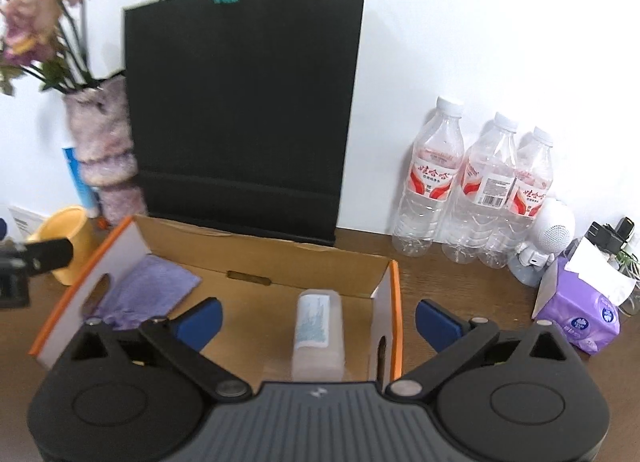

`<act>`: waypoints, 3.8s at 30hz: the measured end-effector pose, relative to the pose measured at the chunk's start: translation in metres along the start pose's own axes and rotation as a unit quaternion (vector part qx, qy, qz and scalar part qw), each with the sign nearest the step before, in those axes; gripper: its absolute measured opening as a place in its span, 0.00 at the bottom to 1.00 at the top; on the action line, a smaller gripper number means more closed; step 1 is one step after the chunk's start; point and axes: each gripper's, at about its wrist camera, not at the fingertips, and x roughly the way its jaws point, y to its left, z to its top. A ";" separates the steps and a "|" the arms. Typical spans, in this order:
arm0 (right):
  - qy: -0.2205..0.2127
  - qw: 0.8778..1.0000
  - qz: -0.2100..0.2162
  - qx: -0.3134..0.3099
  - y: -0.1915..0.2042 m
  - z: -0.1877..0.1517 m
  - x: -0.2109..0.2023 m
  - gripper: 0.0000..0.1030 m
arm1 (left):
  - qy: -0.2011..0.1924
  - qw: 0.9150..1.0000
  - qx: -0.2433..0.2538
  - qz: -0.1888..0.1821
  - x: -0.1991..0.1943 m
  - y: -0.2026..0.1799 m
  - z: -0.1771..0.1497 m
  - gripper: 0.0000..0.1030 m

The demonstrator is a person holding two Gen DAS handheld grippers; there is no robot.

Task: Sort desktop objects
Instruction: 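Carry pouch and container into the cardboard box and open both tools, then move both tools back toward the plush alpaca in the green bag, then grasp the alpaca with the right tool while the left tool grasps the green bag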

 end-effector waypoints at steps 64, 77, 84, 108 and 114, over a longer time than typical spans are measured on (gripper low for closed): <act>-0.046 0.985 0.151 -0.071 0.044 -0.237 -0.149 1.00 | 0.010 0.997 -0.066 -0.038 -0.153 0.034 -0.208 1.00; -0.047 0.964 0.191 -0.179 0.112 -0.222 -0.133 0.87 | 0.070 0.994 -0.026 -0.081 -0.114 0.053 -0.214 0.86; -0.019 0.963 0.165 -0.212 0.127 -0.223 -0.125 0.64 | 0.109 0.984 0.006 -0.142 -0.080 0.046 -0.204 0.79; -0.014 0.971 0.163 -0.174 0.101 -0.232 -0.133 0.41 | 0.104 0.954 -0.024 -0.280 -0.069 0.025 -0.204 0.03; -0.022 0.974 0.158 -0.158 0.094 -0.234 -0.140 0.40 | 0.084 0.959 -0.016 -0.272 -0.082 0.022 -0.203 0.02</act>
